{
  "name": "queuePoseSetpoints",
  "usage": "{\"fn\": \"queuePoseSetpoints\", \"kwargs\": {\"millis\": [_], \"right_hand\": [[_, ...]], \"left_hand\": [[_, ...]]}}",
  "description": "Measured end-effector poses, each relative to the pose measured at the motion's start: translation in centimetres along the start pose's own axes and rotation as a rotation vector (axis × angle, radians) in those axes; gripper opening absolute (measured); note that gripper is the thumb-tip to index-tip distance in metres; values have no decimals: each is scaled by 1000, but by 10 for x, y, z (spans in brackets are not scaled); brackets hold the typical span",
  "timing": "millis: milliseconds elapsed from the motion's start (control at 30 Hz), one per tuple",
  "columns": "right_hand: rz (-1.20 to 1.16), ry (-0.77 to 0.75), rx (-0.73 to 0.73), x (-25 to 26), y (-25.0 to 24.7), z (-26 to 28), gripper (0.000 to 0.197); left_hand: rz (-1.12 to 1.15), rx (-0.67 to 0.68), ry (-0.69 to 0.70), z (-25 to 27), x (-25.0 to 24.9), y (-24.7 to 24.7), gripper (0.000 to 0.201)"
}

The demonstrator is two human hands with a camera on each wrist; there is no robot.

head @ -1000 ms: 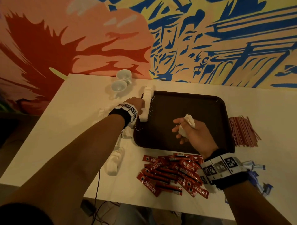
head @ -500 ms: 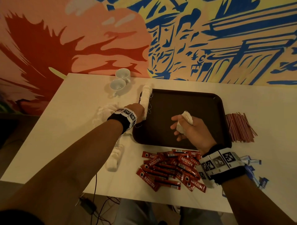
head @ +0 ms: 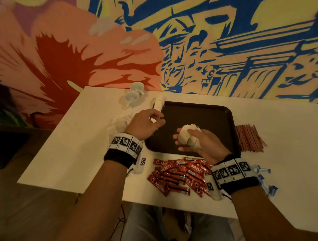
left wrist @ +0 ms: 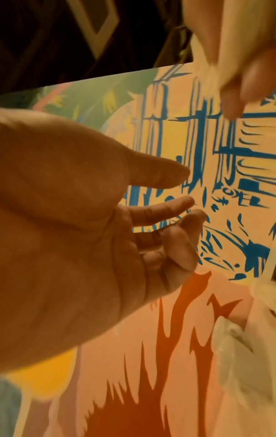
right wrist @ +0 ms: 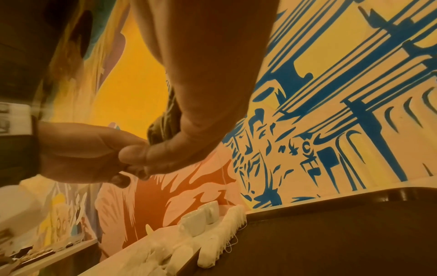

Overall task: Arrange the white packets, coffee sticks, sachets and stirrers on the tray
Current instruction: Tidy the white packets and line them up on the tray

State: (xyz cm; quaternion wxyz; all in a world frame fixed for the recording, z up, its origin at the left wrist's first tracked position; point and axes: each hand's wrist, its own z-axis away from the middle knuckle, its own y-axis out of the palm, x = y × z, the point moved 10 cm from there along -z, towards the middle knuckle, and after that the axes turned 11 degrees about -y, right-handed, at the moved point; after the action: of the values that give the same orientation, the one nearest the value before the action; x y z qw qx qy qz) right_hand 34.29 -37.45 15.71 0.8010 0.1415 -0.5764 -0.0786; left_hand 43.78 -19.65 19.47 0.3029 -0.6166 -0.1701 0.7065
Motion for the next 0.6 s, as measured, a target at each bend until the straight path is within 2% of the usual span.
{"fn": "queuePoseSetpoints", "kwargs": {"millis": [100,233,333,467,600], "right_hand": [[58,2,-4,-11,4,16,28],[100,29,-82,-28,1,39,26],[86,-6,-86,-31,8,54,22],[165,-75,-78,-31,13,65,21],[207,-162,-65,-23,16,71,19]], "left_hand": [[131,82,-18,37,9,22,23],[231,169,-64,84,18,45,25],[333,223,-97,110,23,60,27],[395,239,-75,127,24,68,29],[417,222,-34,136,16,67,19]]}}
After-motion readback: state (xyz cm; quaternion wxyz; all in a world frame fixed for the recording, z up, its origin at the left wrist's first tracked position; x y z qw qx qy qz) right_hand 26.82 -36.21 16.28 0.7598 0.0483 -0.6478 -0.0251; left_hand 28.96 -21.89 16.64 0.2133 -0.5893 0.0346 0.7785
